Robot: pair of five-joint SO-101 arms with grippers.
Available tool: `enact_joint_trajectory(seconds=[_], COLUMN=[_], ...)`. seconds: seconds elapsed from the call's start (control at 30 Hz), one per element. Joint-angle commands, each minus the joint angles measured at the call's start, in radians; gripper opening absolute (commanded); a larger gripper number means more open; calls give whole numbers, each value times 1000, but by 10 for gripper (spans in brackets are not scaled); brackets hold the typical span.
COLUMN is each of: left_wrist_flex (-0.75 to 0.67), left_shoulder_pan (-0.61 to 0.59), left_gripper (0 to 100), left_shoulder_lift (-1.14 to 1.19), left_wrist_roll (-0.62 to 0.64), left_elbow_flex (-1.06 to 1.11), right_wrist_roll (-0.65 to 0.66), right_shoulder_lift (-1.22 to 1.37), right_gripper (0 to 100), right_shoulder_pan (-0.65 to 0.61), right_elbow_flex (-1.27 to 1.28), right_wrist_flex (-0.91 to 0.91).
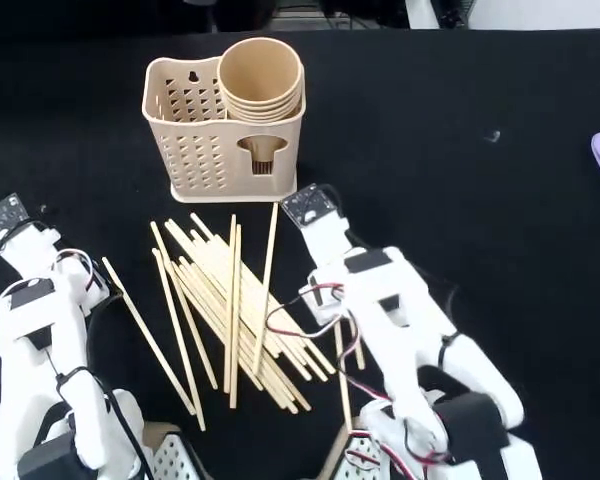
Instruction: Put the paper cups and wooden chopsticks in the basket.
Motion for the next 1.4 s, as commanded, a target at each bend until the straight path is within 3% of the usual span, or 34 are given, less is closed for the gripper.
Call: enact_joint_trajectory(seconds=[0.0,0.33,0.57,0.87,0.93,1.03,1.37], left_wrist_flex=[-15,-15,-15,-15,-15,-15,-15], left_shoulder_pan=[24,22,22,22,22,22,22], left_gripper=[145,145,145,145,145,145,145], left_shoulder_lift=[-28,-28,-28,-28,-28,-28,-28], left_wrist_roll=[5,5,5,5,5,5,5], left_elbow_flex=[-7,-8,-8,-8,-8,-7,-7], right_wrist_roll=[-3,2,-5,14,58,78,40], right_shoulder_lift=[42,61,61,61,61,61,-13], right_gripper=[177,177,177,173,145,7,10], right_shoulder_pan=[23,25,109,89,60,38,195], right_elbow_flex=[-54,-56,-53,-47,-31,-27,-51], right_wrist_flex=[-15,-17,-14,-12,-12,-12,-5])
